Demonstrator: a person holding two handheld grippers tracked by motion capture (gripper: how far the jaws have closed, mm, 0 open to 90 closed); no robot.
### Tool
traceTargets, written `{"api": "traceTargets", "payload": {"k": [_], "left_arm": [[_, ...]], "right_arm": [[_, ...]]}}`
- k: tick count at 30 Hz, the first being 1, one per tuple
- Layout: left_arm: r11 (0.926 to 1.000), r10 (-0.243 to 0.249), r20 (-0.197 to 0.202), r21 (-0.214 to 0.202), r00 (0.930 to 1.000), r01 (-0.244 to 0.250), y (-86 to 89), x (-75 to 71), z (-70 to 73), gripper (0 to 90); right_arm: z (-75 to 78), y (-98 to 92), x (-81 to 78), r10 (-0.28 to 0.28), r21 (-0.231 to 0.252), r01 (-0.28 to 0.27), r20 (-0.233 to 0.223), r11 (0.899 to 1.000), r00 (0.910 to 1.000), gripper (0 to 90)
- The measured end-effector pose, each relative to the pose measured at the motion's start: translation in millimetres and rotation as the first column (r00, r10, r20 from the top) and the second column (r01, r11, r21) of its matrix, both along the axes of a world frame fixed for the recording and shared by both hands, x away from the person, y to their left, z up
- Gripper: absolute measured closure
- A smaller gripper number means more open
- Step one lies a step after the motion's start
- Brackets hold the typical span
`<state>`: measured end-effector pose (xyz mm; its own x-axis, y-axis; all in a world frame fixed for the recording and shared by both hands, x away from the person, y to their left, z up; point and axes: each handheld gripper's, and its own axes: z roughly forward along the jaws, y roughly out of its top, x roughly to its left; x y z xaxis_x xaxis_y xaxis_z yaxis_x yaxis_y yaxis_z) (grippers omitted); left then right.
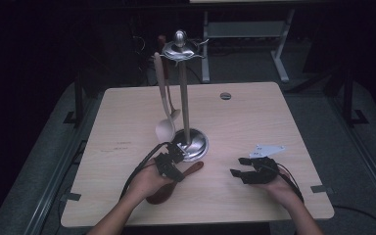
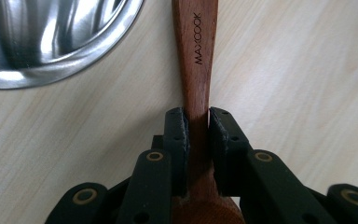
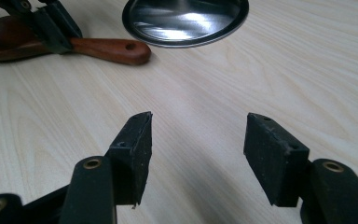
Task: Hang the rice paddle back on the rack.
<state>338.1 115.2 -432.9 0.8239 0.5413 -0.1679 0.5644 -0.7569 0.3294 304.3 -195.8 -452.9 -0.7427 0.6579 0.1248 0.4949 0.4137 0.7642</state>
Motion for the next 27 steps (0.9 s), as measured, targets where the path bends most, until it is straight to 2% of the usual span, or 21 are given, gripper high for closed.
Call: {"api": "traceTargets", "payload": {"k": [3,6,7,8,12,14,18,19,20,21,22,23,24,26,27], "left_arm": [[0.9981,0.0,0.009,-0.061,1.0,0.001,5.5,-1.7,7.3,77.7],[0.992,0.005,0.017,-0.126,0.9998,-0.002,12.2,-4.0,15.6,77.7],[0.992,0.005,0.017,-0.126,0.9998,-0.002,12.2,-4.0,15.6,77.8],[0.9859,0.01,0.04,-0.167,0.9992,-0.003,16.6,-6.0,21.8,77.8],[0.9677,0.024,0.082,-0.252,0.9963,-0.003,27.5,-9.0,35.0,77.9],[0.9526,0.04,0.098,-0.304,0.9944,-0.009,31.8,-11.8,40.3,77.9],[0.9365,0.064,0.155,-0.351,0.9858,-0.006,38.7,-17.1,48.8,78.0],[0.9365,0.064,0.155,-0.351,0.9858,-0.006,38.7,-17.1,48.8,78.0],[0.9317,0.072,0.165,-0.363,0.9837,-0.007,39.8,-18.2,50.2,78.0],[0.9238,0.082,0.181,-0.383,0.98,-0.007,42.1,-19.1,52.1,78.0],[0.9197,0.092,0.186,-0.392,0.9781,-0.012,42.5,-19.8,52.8,78.0],[0.9197,0.092,0.186,-0.392,0.9781,-0.012,42.5,-19.8,52.8,78.0],[0.9137,0.108,0.206,-0.406,0.9726,-0.016,42.3,-21.7,54.3,78.0],[0.913,0.105,0.216,-0.408,0.9708,-0.008,42.1,-22.1,55.3,78.0],[0.91,0.107,0.226,-0.415,0.9683,-0.004,41.7,-22.7,56.0,78.0]], "right_arm": [[-0.1,0.0,0.2,-0.001,0.001,0.001,0.0,1.0,1.0,41.7],[-0.1,0.4,-0.1,-0.001,0.0,0.001,-0.001,1.0,1.0,41.7],[-0.1,0.4,-0.1,-0.001,0.0,0.001,-0.001,1.0,1.0,41.7],[0.0,0.4,-0.2,-0.002,0.001,0.002,-0.001,1.0,1.0,41.7],[0.2,0.1,0.0,-0.003,0.004,0.003,0.002,1.0,1.0,41.8],[0.8,0.0,-0.1,-0.01,0.013,0.01,-0.002,1.0,0.9999,42.3],[4.6,-0.9,-0.3,-0.012,0.055,0.013,-0.009,0.998,0.9999,44.7],[6.1,-0.9,-0.4,-0.012,0.064,0.012,-0.008,0.998,0.9999,45.8],[7.6,-0.5,-0.5,-0.009,0.073,0.009,-0.003,0.997,1.0,46.7],[9.6,0.6,-1.0,-0.011,0.083,0.012,-0.003,0.996,0.9999,47.4],[11.4,1.7,-1.1,-0.013,0.092,0.013,0.006,0.996,0.9999,48.8],[14.2,3.4,-1.9,-0.019,0.104,0.018,0.005,0.994,0.9998,50.2],[17.3,5.5,-2.7,-0.02,0.113,0.018,0.01,0.993,0.9998,50.9],[20.8,7.9,-3.8,-0.021,0.122,0.018,0.023,0.992,0.9995,52.2],[28.6,14.0,-5.9,-0.017,0.149,0.014,0.025,0.989,0.9995,53.0]]}}
